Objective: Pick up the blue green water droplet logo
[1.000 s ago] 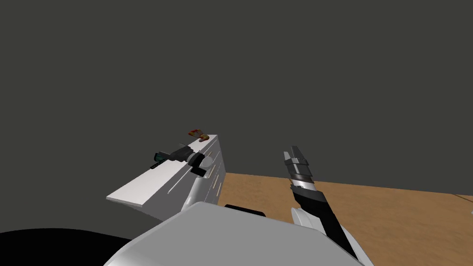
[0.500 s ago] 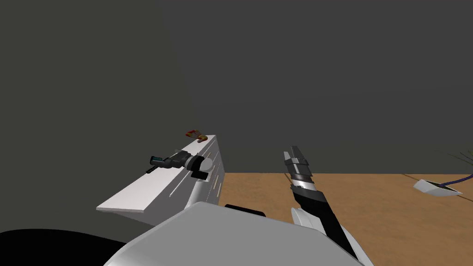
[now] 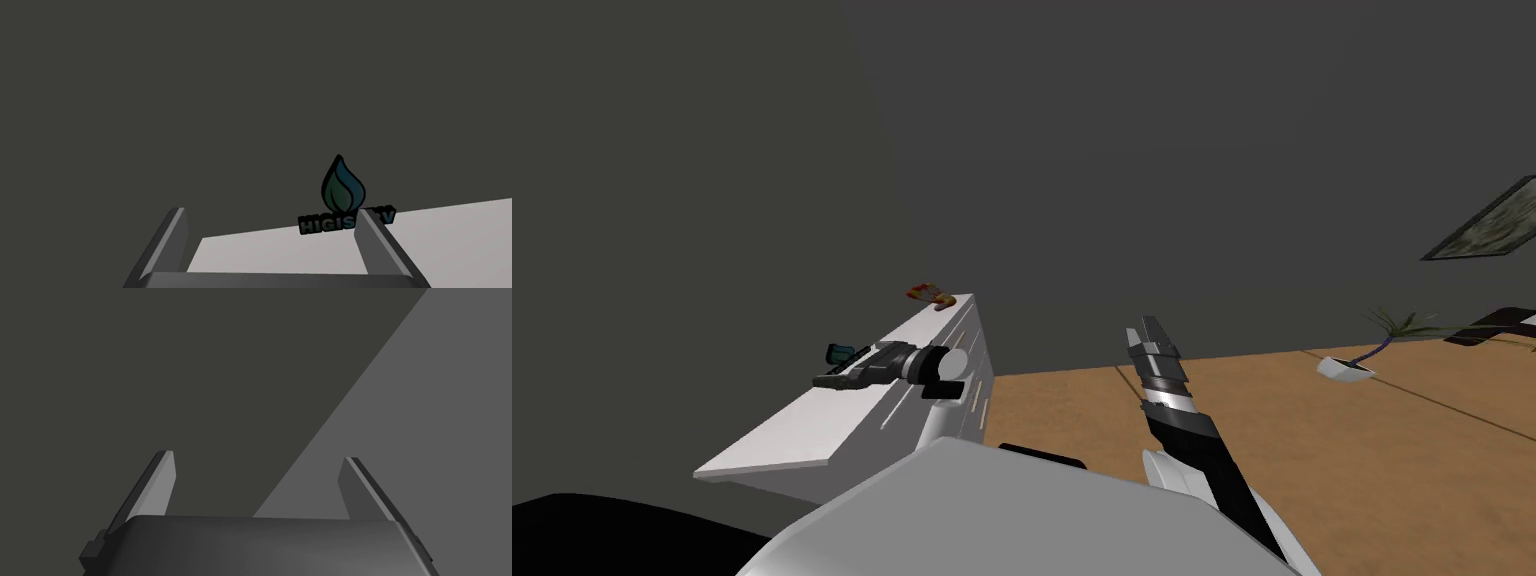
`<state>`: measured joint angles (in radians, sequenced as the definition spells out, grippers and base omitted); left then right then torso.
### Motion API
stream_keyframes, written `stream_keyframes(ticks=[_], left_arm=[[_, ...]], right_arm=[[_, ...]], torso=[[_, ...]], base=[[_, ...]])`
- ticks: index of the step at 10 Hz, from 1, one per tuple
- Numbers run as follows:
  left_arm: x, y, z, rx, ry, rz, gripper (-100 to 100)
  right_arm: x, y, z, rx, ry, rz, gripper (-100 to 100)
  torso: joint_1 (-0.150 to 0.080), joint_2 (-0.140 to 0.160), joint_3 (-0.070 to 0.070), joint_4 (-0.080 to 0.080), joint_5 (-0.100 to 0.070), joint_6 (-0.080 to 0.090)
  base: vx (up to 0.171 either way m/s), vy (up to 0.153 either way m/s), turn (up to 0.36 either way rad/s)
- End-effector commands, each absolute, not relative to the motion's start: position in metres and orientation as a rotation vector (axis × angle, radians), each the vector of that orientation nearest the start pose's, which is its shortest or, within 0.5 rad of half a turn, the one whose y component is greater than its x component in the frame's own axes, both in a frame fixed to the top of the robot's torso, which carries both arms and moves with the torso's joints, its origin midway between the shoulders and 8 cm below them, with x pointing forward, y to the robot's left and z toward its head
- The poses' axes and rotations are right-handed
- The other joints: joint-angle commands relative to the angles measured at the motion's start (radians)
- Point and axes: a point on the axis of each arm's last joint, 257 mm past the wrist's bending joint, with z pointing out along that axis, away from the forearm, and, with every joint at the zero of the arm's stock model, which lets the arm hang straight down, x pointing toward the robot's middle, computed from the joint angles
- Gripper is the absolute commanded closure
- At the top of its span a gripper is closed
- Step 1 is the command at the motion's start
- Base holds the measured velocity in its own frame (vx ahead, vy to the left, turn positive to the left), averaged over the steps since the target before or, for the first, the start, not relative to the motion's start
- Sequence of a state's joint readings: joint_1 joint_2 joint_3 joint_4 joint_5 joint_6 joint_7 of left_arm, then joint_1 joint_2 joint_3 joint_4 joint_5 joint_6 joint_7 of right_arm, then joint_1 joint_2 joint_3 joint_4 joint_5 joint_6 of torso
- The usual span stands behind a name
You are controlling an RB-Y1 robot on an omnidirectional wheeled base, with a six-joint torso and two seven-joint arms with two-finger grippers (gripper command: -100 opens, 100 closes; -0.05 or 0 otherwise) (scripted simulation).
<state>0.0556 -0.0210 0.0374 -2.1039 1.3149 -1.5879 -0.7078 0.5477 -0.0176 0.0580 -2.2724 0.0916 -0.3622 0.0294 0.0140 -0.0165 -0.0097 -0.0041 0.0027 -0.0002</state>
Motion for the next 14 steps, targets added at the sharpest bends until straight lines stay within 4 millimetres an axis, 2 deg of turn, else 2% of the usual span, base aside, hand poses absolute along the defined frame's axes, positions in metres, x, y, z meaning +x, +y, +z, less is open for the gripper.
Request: stream_keyframes(ticks=[1, 2, 5, 6, 7, 11, 12, 13, 14], left_arm=[[0.198, 0.47, -0.079, -1.125, -1.041, -0.908, -100], [0.186, 0.471, -0.087, -1.155, -1.06, -0.859, -100], [0.161, 0.468, -0.083, -1.139, -1.151, -0.81, -100], [0.166, 0.47, -0.084, -1.144, -1.128, -0.817, -100], [0.165, 0.469, -0.085, -1.143, -1.133, -0.813, 100], [0.165, 0.469, -0.084, -1.143, -1.133, -0.813, 100], [0.165, 0.469, -0.084, -1.143, -1.133, -0.813, 0], [0.173, 0.482, -0.069, -1.114, -1.058, -0.855, -100], [0.174, 0.482, -0.068, -1.115, -1.053, -0.86, -100]], right_arm=[[0.366, -0.259, -0.025, 0.732, 0.82, 1.209, 0], [0.366, -0.259, -0.025, 0.732, 0.82, 1.209, 0], [0.366, -0.259, -0.025, 0.733, 0.82, 1.208, 0], [0.366, -0.259, -0.025, 0.733, 0.82, 1.208, 0], [0.366, -0.259, -0.025, 0.733, 0.82, 1.208, 0], [0.366, -0.259, -0.025, 0.733, 0.82, 1.208, 0], [0.366, -0.259, -0.025, 0.733, 0.82, 1.208, 0], [0.366, -0.259, -0.025, 0.733, 0.82, 1.208, 0], [0.366, -0.259, -0.025, 0.733, 0.82, 1.209, 0]], torso=[[0.0, 0.0, 0.0, 0.0, 0.0, 0.0], [0.003, 0.007, 0.004, 0.002, 0.001, 0.0], [-0.008, -0.005, -0.002, 0.0, -0.001, -0.001], [-0.009, -0.007, -0.003, -0.001, -0.002, -0.001], [-0.008, -0.007, -0.004, -0.001, -0.001, -0.001], [-0.007, -0.007, -0.004, -0.001, -0.001, -0.001], [-0.007, -0.007, -0.004, -0.001, -0.001, -0.001], [-0.007, -0.007, -0.004, -0.001, -0.001, -0.001], [-0.008, -0.007, -0.004, -0.001, -0.001, -0.001]], base=[[-0.22, 0.194, -0.499], [-0.148, 0.096, -0.301], [-0.008, -0.011, -0.01], [0.008, -0.011, 0.003], [0.0, 0.0, 0.0], [0.0, 0.0, 0.0], [0.0, 0.0, 0.0], [0.004, -0.021, -0.038], [0.007, -0.022, -0.016]])
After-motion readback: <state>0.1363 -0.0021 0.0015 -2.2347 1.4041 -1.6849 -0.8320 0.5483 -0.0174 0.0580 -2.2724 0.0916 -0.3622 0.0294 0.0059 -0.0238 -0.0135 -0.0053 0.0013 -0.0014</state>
